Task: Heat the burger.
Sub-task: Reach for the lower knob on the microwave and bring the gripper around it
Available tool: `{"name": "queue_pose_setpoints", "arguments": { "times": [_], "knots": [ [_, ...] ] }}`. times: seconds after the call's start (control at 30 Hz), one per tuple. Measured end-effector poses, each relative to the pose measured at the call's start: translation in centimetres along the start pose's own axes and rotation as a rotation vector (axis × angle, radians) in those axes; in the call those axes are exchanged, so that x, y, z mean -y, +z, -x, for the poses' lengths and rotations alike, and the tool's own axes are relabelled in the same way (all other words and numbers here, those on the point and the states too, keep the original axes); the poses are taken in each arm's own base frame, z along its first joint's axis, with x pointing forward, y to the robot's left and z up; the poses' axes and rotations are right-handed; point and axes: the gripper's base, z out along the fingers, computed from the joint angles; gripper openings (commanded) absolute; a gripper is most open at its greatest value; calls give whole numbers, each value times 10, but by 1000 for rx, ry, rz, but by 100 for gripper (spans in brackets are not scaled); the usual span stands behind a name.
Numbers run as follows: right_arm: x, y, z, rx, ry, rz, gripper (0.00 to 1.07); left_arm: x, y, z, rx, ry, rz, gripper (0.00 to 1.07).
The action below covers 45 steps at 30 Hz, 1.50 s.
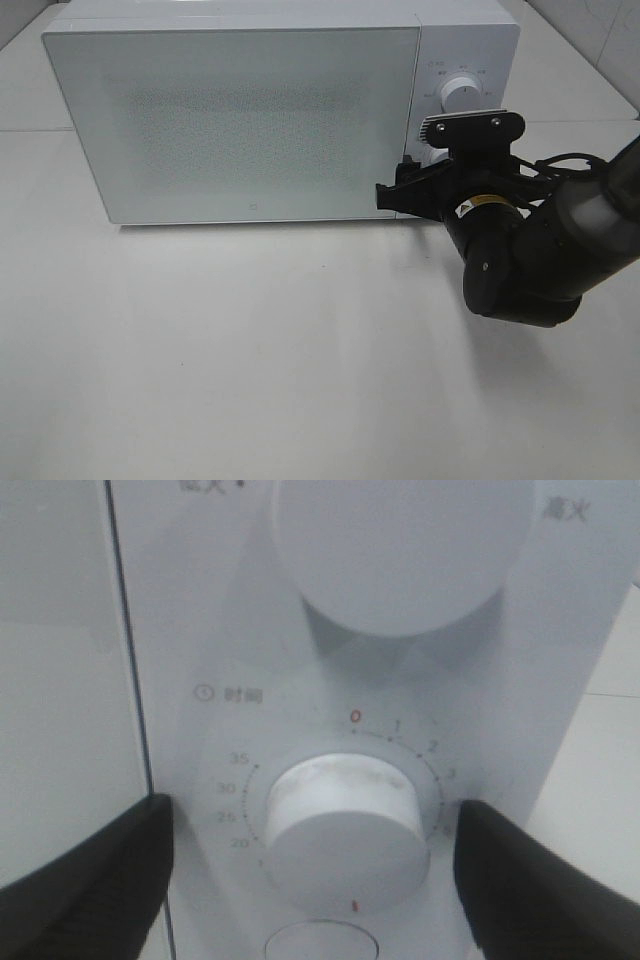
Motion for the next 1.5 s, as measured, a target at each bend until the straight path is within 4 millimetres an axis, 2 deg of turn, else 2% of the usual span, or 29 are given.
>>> {"name": "queue_pose_setpoints", "arguments": {
  "times": [0.13,0.23,0.27,0.3,0.37,0.4,0.43,0.47,0.53,0.57,0.63,0.7,1.3,1.43,1.47,1.5],
  "knots": [
    [0,0,0,-1,-1,0,73,0,0,0,0,0,0,101],
    [0,0,-1,-4,-1,1,65,0,0,0,0,0,0,101],
    [0,0,-1,-4,-1,1,59,0,0,0,0,0,0,101],
    [0,0,-1,-4,-1,1,59,0,0,0,0,0,0,101],
    [0,0,-1,-4,0,0,46,0,0,0,0,0,0,101],
    [0,0,-1,-4,0,0,46,0,0,0,0,0,0,101],
    [1,0,-1,-5,2,-8,36,0,0,0,0,0,0,101],
    [1,0,-1,-5,2,-8,36,0,0,0,0,0,0,101],
    [2,0,-1,-5,-18,-17,20,0,0,0,0,0,0,101],
    [2,0,-1,-5,-18,-17,20,0,0,0,0,0,0,101],
    [2,0,-1,-6,-46,-20,9,0,0,0,0,0,0,101],
    [2,0,-1,-6,-63,-21,5,0,0,0,0,0,0,101],
    [2,0,-1,-6,-136,-22,5,0,0,0,0,0,0,101],
    [1,0,-1,0,7,-6,5,0,0,0,0,0,0,101],
    [1,0,-1,1,109,7,5,0,0,0,0,0,0,101],
    [1,0,-1,1,109,7,5,0,0,0,0,0,0,101]
  ]
}}
